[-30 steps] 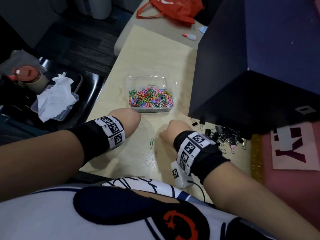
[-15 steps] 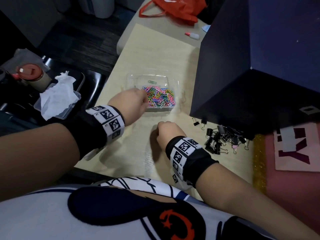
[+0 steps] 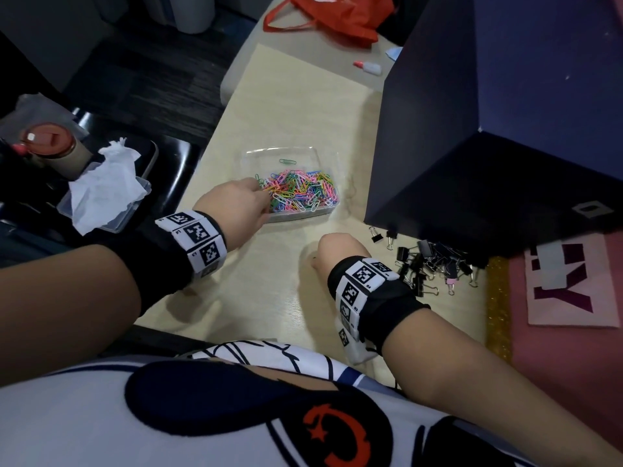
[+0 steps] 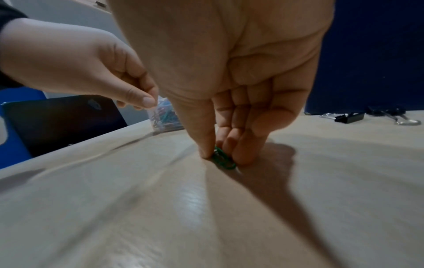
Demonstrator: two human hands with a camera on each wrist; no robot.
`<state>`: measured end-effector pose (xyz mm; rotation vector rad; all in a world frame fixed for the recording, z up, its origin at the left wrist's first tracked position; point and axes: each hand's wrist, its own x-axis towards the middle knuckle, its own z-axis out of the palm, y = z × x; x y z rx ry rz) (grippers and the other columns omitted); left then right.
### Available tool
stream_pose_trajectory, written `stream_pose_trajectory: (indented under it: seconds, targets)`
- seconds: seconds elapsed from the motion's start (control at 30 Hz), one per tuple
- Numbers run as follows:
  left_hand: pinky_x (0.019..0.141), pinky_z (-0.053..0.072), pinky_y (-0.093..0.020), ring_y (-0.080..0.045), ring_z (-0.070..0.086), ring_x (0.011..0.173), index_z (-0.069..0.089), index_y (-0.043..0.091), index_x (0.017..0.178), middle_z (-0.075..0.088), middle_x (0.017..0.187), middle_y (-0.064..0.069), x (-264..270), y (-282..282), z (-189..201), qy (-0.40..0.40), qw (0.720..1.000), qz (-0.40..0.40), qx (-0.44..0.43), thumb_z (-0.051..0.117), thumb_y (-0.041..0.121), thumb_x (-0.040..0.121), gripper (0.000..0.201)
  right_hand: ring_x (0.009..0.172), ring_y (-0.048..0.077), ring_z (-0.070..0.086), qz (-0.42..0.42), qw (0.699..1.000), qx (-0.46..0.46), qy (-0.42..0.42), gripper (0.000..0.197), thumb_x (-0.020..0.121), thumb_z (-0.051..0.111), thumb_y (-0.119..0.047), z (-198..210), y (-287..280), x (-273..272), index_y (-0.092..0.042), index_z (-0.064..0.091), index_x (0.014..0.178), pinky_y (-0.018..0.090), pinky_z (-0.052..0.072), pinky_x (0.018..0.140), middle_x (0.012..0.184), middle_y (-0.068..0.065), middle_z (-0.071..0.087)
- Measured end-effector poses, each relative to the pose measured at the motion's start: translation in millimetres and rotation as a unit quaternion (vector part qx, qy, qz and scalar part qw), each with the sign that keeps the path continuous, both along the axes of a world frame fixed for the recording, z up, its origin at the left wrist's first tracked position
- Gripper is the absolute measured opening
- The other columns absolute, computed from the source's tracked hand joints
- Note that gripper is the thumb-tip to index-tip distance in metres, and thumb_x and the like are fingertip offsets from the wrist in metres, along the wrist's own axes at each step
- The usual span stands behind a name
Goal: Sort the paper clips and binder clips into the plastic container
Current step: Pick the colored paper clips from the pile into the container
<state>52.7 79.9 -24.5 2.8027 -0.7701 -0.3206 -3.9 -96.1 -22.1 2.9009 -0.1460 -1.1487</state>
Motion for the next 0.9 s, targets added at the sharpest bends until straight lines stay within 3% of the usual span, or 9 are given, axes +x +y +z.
stream_pose_trajectory:
  seconds: [0.1, 0.2, 0.27, 0.4, 0.47, 0.53, 0.63, 0.73, 0.9]
  targets:
    - [0.081, 0.047, -0.037, -0.03, 0.059, 0.097, 0.067, 0.014, 0.1, 0.058, 0.105, -0.009, -14, -6, -1, 0.016, 0.998, -0.063, -0.017, 0.051, 0.031, 0.092, 0.024, 0.115, 0.031, 0.058, -0.004, 0.999, -0.007, 0.045, 0.028, 0.098, 0.047, -0.013, 0, 1, 3, -0.001, 0.06, 0.12, 0.036, 0.046, 0.093, 0.124, 0.016, 0.06]
    - [0.068, 0.051, -0.036, -0.029, 0.063, 0.083, 0.07, 0.016, 0.088, 0.061, 0.091, -0.006, -27, -5, -1, 0.008, 0.994, -0.089, -0.067, 0.038, 0.041, 0.088, 0.041, 0.116, 0.031, 0.057, 0.0, 0.999, -0.003, 0.041, 0.031, 0.098, 0.047, -0.015, 3, 0, 0, -0.001, 0.057, 0.123, 0.037, 0.046, 0.095, 0.126, 0.014, 0.059]
    - [0.065, 0.052, -0.036, -0.029, 0.062, 0.077, 0.068, 0.017, 0.088, 0.06, 0.088, -0.005, -27, 3, -1, 0.0, 0.992, -0.042, -0.116, 0.038, 0.041, 0.087, 0.039, 0.113, 0.032, 0.058, -0.018, 1.0, 0.006, 0.014, 0.03, 0.097, 0.044, -0.015, 3, -2, -2, -0.001, 0.058, 0.12, 0.038, 0.048, 0.091, 0.121, 0.014, 0.06]
    - [0.076, 0.047, -0.035, -0.021, 0.054, 0.078, 0.058, 0.021, 0.094, 0.053, 0.09, 0.002, -4, 32, -4, 0.0, 0.977, 0.146, -0.157, 0.051, 0.027, 0.088, 0.011, 0.089, 0.03, 0.059, -0.138, 0.988, 0.049, -0.045, 0.022, 0.092, 0.047, -0.025, 6, -12, 6, -0.01, 0.059, 0.103, 0.032, 0.047, 0.074, 0.1, 0.014, 0.063]
    - [0.075, 0.046, -0.034, -0.021, 0.054, 0.079, 0.059, 0.019, 0.099, 0.054, 0.092, 0.001, 7, 47, -10, 0.007, 0.974, 0.193, -0.12, 0.051, 0.025, 0.089, 0.014, 0.074, 0.026, 0.054, -0.193, 0.973, 0.076, -0.106, 0.013, 0.089, 0.049, -0.027, 9, -16, 10, -0.015, 0.055, 0.09, 0.029, 0.043, 0.066, 0.083, 0.009, 0.059]
    - [0.078, 0.046, -0.035, -0.025, 0.057, 0.089, 0.062, 0.017, 0.102, 0.058, 0.101, -0.005, 13, 55, -17, 0.02, 0.984, 0.17, -0.053, 0.053, 0.026, 0.089, 0.019, 0.067, 0.023, 0.051, -0.216, 0.954, 0.111, -0.176, 0.014, 0.087, 0.052, -0.027, 12, -17, 14, -0.017, 0.053, 0.077, 0.028, 0.04, 0.064, 0.073, 0.004, 0.056]
    - [0.086, 0.049, -0.038, -0.029, 0.056, 0.101, 0.066, 0.017, 0.106, 0.059, 0.106, -0.007, 16, 55, -25, 0.021, 0.992, 0.122, -0.014, 0.058, 0.032, 0.086, 0.026, 0.077, 0.021, 0.056, -0.211, 0.931, 0.167, -0.247, 0.01, 0.088, 0.056, -0.03, 18, -8, 19, -0.022, 0.057, 0.083, 0.026, 0.042, 0.067, 0.082, -0.001, 0.064]
    - [0.086, 0.05, -0.042, -0.031, 0.056, 0.101, 0.065, 0.016, 0.108, 0.059, 0.105, -0.008, 18, 48, -27, 0.022, 0.993, 0.114, -0.008, 0.06, 0.036, 0.083, 0.032, 0.084, 0.021, 0.06, -0.178, 0.924, 0.201, -0.272, 0.012, 0.089, 0.058, -0.034, 23, 2, 26, -0.024, 0.063, 0.086, 0.028, 0.048, 0.075, 0.089, -0.001, 0.067]
    - [0.087, 0.048, -0.042, -0.033, 0.056, 0.099, 0.064, 0.012, 0.108, 0.058, 0.104, -0.011, 24, 42, -29, 0.031, 0.996, 0.087, 0.018, 0.064, 0.033, 0.081, 0.034, 0.093, 0.024, 0.06, -0.174, 0.939, 0.144, -0.259, 0.009, 0.088, 0.056, -0.024, 20, -5, 36, -0.023, 0.061, 0.095, 0.027, 0.046, 0.078, 0.106, 0.005, 0.062]
